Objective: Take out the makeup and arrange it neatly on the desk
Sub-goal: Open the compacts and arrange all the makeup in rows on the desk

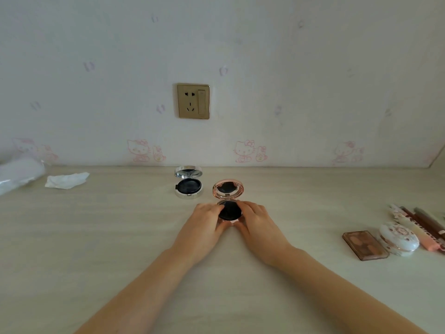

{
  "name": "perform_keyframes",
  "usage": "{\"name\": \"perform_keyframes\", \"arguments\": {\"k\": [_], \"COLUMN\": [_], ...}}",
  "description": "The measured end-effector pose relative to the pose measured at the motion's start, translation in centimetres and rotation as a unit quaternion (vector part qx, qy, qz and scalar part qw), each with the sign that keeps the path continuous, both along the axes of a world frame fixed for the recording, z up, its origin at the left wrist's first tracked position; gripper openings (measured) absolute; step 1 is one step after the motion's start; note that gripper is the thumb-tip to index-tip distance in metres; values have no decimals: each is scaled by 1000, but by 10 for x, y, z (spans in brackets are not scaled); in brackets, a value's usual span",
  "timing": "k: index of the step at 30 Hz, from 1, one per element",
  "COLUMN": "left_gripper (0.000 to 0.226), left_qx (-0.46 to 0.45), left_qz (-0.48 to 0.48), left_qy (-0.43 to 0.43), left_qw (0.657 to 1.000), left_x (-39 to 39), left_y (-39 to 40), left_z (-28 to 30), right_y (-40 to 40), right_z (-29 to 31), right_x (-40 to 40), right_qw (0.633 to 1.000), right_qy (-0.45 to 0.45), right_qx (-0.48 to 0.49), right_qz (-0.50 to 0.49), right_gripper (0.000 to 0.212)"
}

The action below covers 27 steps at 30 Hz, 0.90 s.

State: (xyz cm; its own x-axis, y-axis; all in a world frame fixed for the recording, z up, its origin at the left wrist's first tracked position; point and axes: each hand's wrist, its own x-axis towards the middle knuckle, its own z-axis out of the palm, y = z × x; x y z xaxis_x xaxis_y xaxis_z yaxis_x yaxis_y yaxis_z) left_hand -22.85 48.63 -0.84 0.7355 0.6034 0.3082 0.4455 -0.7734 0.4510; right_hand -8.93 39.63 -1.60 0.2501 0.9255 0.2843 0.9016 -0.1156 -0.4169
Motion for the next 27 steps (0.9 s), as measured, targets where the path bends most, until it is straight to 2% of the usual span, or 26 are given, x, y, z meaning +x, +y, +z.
{"name": "perform_keyframes", "arguments": {"k": [4,15,27], "left_gripper": [39,44,44], "left_qx": [19,34,36], "left_qz": [19,102,110], "left_qy": [1,71,39], "left_qw": [1000,992,993], "left_x": [17,54,62], "left_y": [10,35,45], "left_z": [-4,-9,-13], "right_y": [19,58,67], "right_z": [-3,1,3], "right_x": [9,29,34], "right_qw": [1000,1000,1000], "right_qy": [14,17,7], "right_qx": [7,-12,-17], "right_qz": [-7,-23,-21], "right_gripper": [46,43,44]}}
